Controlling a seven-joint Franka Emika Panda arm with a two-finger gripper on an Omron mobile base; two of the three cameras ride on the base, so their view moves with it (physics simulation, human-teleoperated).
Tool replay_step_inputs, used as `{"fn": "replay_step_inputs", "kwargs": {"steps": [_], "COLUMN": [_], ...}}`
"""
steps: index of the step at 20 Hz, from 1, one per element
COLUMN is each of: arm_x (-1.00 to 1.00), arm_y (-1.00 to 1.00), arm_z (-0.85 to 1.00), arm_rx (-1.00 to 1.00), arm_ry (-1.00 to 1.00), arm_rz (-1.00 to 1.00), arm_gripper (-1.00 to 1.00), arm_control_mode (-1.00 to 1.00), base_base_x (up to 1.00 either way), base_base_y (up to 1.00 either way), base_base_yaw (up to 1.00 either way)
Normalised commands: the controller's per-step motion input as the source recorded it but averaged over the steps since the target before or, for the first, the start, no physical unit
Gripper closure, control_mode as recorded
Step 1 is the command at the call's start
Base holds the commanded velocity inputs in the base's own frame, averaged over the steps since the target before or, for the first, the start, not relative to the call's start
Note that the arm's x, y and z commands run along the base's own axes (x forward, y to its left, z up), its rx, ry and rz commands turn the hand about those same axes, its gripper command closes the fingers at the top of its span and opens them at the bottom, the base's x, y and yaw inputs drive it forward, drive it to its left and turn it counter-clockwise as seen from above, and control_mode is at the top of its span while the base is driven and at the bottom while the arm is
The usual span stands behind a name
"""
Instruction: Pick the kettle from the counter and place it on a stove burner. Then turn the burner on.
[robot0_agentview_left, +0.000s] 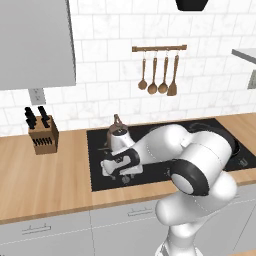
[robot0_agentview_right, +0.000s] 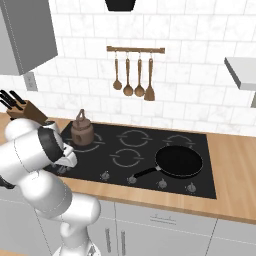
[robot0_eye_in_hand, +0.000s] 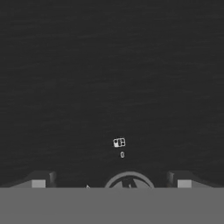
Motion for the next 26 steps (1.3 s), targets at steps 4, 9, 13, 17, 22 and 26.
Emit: {"fn": "replay_step_inputs", "kwargs": {"steps": [4,9,13,17,22,26], "arm_x": [-0.01,-0.35,0.00,0.02,0.09,0.00], "arm_y": [0.00,-0.22,0.00,0.00,0.00,0.00], "arm_z": [0.00,0.00,0.00,0.00,-0.01,0.00], "arm_rx": [0.00,0.00,0.00,0.00,0.00,0.00], "arm_ry": [0.00,0.00,0.00,0.00,-0.01,0.00], "arm_rz": [0.00,0.00,0.00,0.00,0.00,0.00], "arm_gripper": [-1.00,-1.00,-1.00,-1.00,1.00,1.00], "arm_control_mode": [-1.00,-1.00,-1.00,-1.00,-1.00,-1.00], "base_base_x": [0.00,0.00,0.00,0.00,0.00,0.00], "base_base_y": [0.00,0.00,0.00,0.00,0.00,0.00], "base_base_yaw": [0.00,0.00,0.00,0.00,0.00,0.00]}}
